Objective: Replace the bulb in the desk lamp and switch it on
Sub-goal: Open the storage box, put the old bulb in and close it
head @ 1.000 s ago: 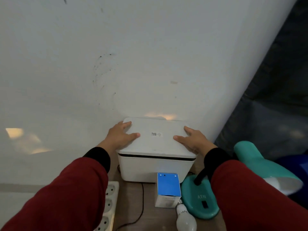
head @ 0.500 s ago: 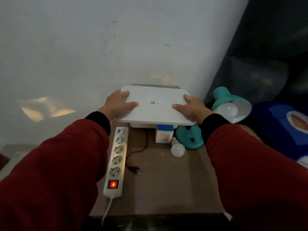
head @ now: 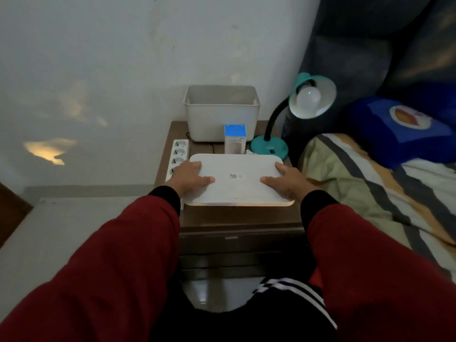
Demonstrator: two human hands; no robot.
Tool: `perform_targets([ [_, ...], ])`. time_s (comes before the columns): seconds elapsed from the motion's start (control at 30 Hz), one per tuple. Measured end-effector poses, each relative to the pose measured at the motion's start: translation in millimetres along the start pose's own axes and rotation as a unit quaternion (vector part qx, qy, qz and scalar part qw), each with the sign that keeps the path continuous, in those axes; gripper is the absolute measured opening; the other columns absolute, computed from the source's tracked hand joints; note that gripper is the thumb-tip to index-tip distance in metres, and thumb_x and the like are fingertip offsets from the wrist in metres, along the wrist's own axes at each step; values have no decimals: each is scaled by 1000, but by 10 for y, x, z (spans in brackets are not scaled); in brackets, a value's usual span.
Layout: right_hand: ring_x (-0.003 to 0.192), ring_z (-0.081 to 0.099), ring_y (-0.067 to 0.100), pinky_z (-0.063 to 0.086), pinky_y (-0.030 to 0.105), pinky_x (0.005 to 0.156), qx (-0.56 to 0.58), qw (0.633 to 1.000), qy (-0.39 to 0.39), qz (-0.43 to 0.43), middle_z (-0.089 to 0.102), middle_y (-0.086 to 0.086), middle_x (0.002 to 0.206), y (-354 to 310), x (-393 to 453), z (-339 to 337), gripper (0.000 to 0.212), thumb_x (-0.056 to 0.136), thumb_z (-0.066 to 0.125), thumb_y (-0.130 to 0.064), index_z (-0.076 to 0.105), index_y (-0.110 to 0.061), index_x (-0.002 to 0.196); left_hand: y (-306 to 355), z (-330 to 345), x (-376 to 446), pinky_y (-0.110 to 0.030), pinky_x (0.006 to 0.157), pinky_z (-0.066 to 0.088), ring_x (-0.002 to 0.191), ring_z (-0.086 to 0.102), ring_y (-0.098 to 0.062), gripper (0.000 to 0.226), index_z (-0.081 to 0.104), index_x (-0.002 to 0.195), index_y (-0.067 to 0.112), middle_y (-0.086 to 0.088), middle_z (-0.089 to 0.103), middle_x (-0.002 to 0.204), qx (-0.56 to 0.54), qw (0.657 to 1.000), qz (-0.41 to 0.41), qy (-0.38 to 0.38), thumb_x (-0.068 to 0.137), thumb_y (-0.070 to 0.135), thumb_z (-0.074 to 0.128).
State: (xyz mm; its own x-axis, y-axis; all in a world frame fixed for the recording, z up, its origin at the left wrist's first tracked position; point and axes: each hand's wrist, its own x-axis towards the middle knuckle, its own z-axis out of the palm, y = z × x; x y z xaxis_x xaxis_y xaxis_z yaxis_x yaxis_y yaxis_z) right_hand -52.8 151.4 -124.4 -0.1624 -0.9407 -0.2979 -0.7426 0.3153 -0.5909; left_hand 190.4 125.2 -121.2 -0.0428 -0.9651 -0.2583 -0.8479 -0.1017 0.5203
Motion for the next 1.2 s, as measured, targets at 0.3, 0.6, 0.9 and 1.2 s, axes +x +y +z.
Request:
perform_targets([
  [0.3,145,22,24,20,31,115,-10,998,-38,41,18,7,159,477,-93,372,79,87,60,-47,23,-20,151,-132,524,-230,-31,111,26,139,30,-29,68,36,143,6,-14,31,151,40,999,2,-23,89,37,61],
  [0.6,144,23,29,21,37,116,-84,994,-56,31,21,14,157,427,188,497,81,89,55,-48,20,-8,151,-154,670,-67,-35,108,31,135,34,-32,70,33,142,2,-20,36,145,104,994,-16,-43,89,40,59],
  [0.9,120,50,28,41,33,91,-210,975,-65,35,51,14,134,310,389,512,54,87,62,-39,50,-6,127,-109,667,168,-34,103,38,130,41,-33,57,40,136,2,-21,43,141,164,985,-44,-25,91,32,56],
  [1.2,116,56,27,42,30,86,-241,969,-47,9,58,10,127,-12,595,254,41,87,65,-25,55,-7,123,111,361,509,-35,90,48,116,54,-32,37,56,119,-2,-19,54,127,266,964,-21,-13,93,23,49],
])
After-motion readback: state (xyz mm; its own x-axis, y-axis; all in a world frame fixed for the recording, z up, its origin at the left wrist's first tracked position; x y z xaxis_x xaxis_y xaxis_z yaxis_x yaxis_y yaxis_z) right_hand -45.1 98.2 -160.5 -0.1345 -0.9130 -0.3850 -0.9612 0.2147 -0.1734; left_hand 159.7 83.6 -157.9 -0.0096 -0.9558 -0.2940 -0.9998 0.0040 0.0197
